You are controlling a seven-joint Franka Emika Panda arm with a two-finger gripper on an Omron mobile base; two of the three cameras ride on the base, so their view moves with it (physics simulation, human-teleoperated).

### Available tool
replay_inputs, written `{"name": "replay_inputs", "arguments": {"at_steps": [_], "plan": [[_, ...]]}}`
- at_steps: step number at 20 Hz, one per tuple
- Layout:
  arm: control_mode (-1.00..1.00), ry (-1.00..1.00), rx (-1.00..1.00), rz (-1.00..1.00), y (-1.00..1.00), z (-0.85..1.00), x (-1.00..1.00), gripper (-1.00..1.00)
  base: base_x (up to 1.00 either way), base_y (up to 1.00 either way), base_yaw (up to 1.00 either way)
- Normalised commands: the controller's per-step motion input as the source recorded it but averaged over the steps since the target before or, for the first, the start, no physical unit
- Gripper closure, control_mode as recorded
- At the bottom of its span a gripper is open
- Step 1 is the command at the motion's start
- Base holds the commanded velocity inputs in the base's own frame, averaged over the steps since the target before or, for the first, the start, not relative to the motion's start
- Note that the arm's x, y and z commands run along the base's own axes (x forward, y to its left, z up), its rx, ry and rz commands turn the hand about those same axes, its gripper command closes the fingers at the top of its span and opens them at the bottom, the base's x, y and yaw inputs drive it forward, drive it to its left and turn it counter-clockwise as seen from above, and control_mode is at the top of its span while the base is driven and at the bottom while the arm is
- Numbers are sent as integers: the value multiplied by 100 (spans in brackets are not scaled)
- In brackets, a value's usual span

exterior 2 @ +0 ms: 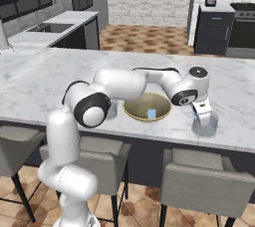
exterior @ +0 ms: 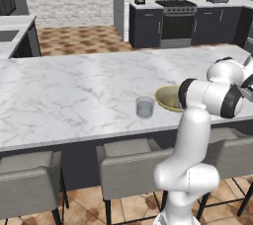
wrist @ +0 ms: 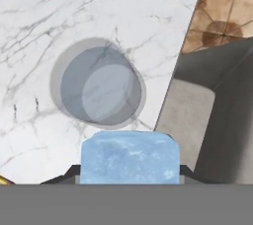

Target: There are four ice cubes in the ice bowl. Place two ice cubes in each glass of water.

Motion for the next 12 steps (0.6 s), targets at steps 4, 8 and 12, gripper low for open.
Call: {"name": "replay_inputs", "arguments": {"at_steps": [4,8,12], "plan": [[-100,0,0,-1,-14,-8,18,100,0,0,0],[-100,0,0,-1,-13,-11,14,100,0,0,0],[-100,0,0,0,-8,-13,11,100,0,0,0]]}}
